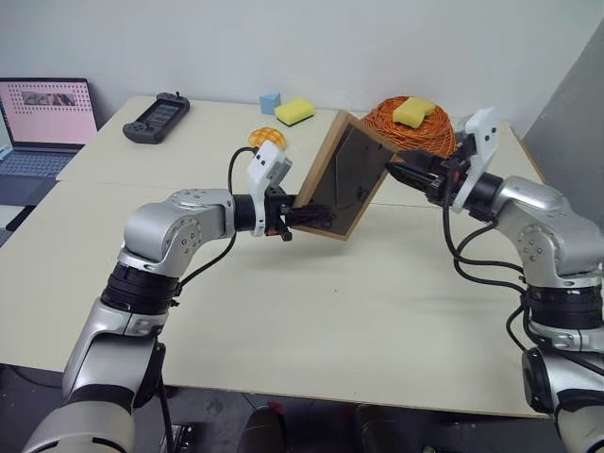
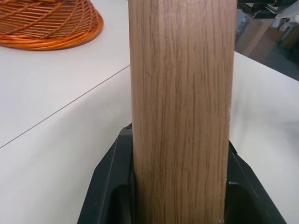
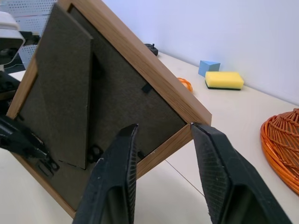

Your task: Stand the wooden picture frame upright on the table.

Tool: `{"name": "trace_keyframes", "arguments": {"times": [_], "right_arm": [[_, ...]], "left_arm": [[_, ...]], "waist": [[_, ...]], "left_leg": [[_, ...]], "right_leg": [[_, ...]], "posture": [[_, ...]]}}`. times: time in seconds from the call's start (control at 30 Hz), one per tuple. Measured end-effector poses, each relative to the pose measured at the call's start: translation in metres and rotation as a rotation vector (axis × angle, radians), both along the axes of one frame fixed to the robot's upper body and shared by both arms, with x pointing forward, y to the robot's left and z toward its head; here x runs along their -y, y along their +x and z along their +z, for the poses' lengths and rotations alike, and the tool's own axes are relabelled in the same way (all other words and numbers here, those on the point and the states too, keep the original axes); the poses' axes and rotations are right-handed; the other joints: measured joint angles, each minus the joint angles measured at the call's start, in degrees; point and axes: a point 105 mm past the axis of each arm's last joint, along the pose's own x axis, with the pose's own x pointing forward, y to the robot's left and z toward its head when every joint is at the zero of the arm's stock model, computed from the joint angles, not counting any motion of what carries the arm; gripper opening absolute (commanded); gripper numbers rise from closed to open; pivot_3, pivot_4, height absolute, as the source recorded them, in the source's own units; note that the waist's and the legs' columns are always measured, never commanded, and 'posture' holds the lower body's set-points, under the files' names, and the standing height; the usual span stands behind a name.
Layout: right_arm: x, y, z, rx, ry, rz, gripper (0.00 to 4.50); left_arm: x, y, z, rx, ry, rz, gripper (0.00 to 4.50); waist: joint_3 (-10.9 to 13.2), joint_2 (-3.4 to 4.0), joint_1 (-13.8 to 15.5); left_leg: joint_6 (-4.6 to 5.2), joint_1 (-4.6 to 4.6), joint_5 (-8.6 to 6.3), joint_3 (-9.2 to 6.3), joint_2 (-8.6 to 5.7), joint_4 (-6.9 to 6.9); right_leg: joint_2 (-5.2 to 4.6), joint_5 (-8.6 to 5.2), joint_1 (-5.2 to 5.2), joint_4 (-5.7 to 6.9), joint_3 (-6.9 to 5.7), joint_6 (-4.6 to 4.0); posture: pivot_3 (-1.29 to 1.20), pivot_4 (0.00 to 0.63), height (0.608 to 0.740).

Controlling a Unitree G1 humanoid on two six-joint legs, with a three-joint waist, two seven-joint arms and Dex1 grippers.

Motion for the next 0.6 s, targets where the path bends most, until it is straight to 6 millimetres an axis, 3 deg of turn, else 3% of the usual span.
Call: {"name": "trace_keyframes", "arguments": {"times": [0.3, 0.6], "right_arm": [[-0.019, -0.003, -0.003, -0.001, -0.007, 0.042, 1.81], [-0.011, -0.009, -0.009, -0.021, -0.044, 0.022, 1.81]], "left_arm": [[0.0, 0.002, 0.0, 0.005, 0.0, 0.016, 1.28], [-0.002, 0.007, -0.008, -0.012, 0.007, 0.012, 1.28]], "waist": [[0.0, 0.01, -0.04], [0.0, 0.01, -0.06]], "left_leg": [[0.0, 0.01, 0.0, -0.01, 0.01, 0.0], [0.0, 0.01, 0.0, -0.01, 0.01, 0.0]], "right_leg": [[0.0, 0.0, -0.01, 0.04, -0.02, 0.0], [0.0, 0.0, -0.01, 0.06, -0.03, 0.0]], "posture": [[0.0, 0.15, 0.74], [0.0, 0.15, 0.74]]}}
